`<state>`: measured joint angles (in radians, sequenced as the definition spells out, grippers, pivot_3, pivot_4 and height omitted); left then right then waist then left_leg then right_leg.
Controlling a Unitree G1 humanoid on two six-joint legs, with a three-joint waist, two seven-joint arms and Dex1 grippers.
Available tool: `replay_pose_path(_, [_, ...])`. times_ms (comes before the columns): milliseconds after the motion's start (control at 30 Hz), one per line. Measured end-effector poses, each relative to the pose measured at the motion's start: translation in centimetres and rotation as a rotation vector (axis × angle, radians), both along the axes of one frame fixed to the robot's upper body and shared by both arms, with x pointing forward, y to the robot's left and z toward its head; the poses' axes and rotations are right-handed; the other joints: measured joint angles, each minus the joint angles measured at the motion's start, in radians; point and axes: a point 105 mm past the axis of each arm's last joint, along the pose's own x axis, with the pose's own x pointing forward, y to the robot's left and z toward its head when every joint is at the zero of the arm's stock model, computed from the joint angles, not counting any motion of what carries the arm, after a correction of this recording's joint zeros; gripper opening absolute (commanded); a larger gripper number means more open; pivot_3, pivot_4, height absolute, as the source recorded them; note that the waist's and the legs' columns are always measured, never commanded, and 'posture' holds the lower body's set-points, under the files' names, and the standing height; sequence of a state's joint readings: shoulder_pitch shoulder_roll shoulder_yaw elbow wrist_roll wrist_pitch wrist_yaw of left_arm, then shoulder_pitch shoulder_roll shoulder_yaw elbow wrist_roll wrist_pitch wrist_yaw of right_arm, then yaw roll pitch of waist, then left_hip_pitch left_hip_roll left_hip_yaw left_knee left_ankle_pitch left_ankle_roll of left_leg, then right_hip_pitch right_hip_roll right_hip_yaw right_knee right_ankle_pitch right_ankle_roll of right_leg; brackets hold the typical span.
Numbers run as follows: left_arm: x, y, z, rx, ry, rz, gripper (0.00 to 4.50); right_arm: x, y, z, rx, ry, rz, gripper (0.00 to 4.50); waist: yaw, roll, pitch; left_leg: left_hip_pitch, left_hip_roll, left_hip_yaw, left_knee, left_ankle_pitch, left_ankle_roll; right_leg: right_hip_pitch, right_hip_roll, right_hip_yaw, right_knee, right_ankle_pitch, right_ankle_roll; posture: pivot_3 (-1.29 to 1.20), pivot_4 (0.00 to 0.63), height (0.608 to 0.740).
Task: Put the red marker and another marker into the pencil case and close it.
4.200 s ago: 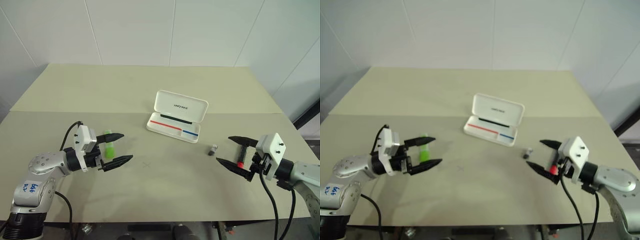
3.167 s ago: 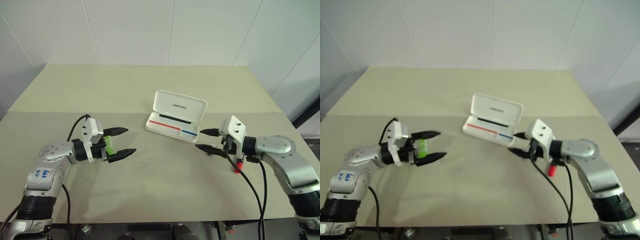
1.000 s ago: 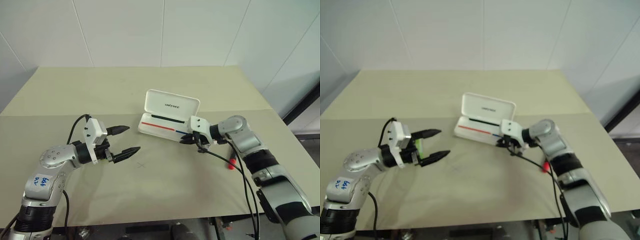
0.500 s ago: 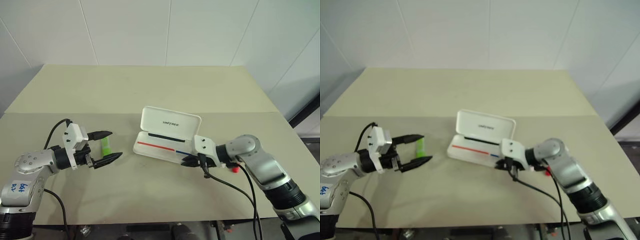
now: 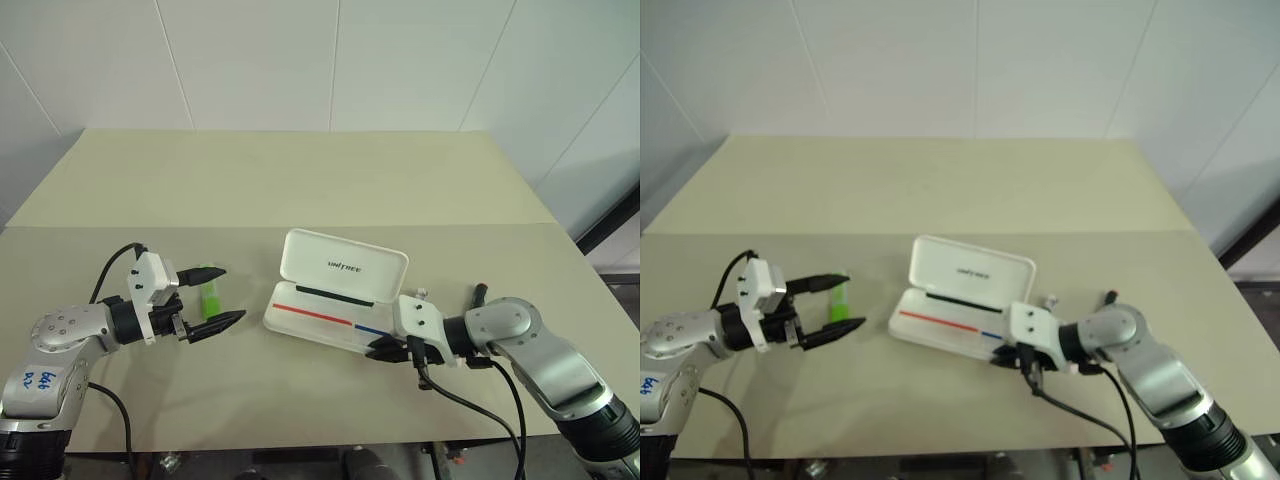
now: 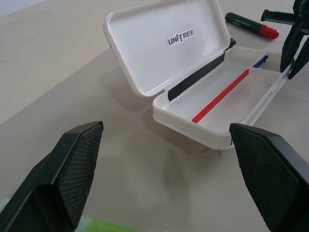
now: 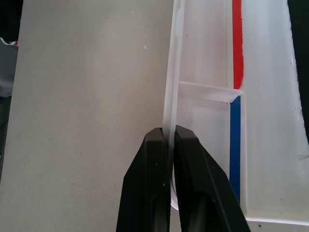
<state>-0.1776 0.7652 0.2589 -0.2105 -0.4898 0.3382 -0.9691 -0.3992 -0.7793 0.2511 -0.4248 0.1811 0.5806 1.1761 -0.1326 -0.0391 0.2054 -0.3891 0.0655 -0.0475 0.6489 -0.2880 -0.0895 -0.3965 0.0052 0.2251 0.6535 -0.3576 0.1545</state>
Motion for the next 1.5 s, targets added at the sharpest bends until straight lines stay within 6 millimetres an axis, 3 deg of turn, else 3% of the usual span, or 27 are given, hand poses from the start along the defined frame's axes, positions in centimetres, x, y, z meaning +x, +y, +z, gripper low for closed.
replay_pose_path(300, [0.0, -0.4, 0.1, -0.011, 0.004, -0.005, 4.5, -0.9, 0.9, -0.7, -0.015, -0.047, 0.137, 0.03, 0.0, 0.0, 0.0, 0.0, 0.0, 0.0, 0.0, 0.0, 0.0, 0.0, 0.0, 0.0, 0.0, 0.0, 0.0, 0.0, 0.15, 0.74])
replay_pose_path(533, [0.0, -0.7, 0.1, -0.02, 0.003, -0.012, 4.5, 0.5, 0.4, -1.3, -0.054, -0.072, 0.123, 0.03, 0.001, 0.0, 0.0, 0.0, 0.0, 0.0, 0.0, 0.0, 0.0, 0.0, 0.0, 0.0, 0.0, 0.0, 0.0, 0.0, 0.15, 0.74])
replay_pose_path(1000, [0.0, -0.9, 0.2, -0.031, -0.003, -0.014, 4.5, 0.7, 0.2, -2.0, -0.09, -0.116, 0.196, 0.03, 0.001, 0.0, 0.0, 0.001, 0.0, -0.001, 0.001, 0.0, 0.0, 0.001, 0.0, -0.001, 0.001, 0.0, 0.0, 0.0, 0.15, 0.74])
replay_pose_path(1233, [0.0, -1.1, 0.1, -0.045, -0.011, -0.018, 4.5, 1.2, 0.5, -2.0, -0.081, -0.13, 0.214, 2.18, 0.001, 0.0, 0.0, 0.001, 0.0, -0.001, 0.001, 0.0, 0.0, 0.001, 0.0, -0.001, 0.001, 0.0, 0.0, 0.0, 0.15, 0.74])
replay_pose_path(1500, [-0.1, -1.1, 0.1, -0.05, -0.012, -0.018, 4.5, 0.1, 1.2, -1.5, -0.012, -0.084, 0.274, 2.18, 0.001, 0.0, 0.0, 0.001, 0.0, -0.001, 0.001, 0.0, 0.0, 0.002, -0.001, -0.001, 0.001, 0.0, 0.0, 0.0, 0.15, 0.74])
